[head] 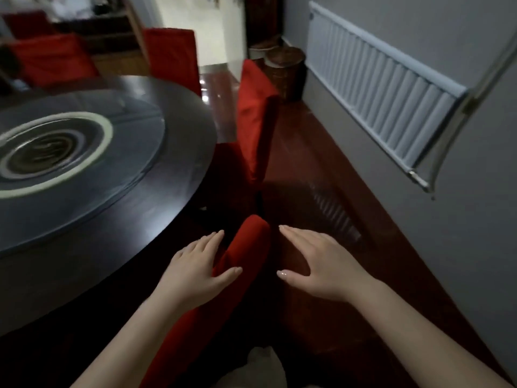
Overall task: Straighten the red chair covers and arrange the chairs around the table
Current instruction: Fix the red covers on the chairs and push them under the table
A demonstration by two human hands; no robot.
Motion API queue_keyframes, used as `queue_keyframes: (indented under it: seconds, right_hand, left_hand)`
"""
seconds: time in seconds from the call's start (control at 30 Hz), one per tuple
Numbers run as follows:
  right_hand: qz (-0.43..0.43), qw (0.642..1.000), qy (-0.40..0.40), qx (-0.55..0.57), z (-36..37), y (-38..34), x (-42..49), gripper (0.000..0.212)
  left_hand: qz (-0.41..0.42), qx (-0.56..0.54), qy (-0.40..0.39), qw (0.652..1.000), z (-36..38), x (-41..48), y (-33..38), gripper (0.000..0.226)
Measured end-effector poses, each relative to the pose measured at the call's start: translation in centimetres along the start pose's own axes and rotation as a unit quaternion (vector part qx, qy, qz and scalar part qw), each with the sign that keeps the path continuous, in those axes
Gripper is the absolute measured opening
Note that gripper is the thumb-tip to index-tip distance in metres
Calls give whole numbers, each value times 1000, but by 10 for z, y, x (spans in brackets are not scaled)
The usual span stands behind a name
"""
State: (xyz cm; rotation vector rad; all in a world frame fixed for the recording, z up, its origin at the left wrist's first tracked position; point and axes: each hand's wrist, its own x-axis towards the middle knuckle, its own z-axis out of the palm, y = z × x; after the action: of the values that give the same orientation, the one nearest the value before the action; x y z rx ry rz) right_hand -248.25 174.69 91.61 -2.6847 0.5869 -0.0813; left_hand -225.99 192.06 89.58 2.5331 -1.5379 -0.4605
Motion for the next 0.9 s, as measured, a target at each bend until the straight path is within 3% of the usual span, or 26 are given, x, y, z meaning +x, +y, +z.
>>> queue_keyframes:
  seconds: [0.27,0.47,0.57,0.63,0.73,0.9]
  right_hand:
    - [-172,982,-73,2,17,-4,98,83]
    - [-261,955,-138,-21,44,1,148,75]
    - [-251,952,-165,-60,63,13,158,65]
    - [-269,950,-126,-92,76,19,159,63]
    - [-262,953,-94,-119,81,17,162,65]
    - [-276,940,-114,-167,76,24,172,67]
  left_hand:
    - [-227,-39,40,972,6,-55,-22,92]
    - [-447,-114,81,884,42,-102,-18,89]
    - [-475,-8,106,874,69,-104,5,85]
    - [-504,44,128,853,79,-92,15,80]
    - [-559,61,123,818,85,-76,22,81]
    - [-594,73,154,786,109,-72,38,73]
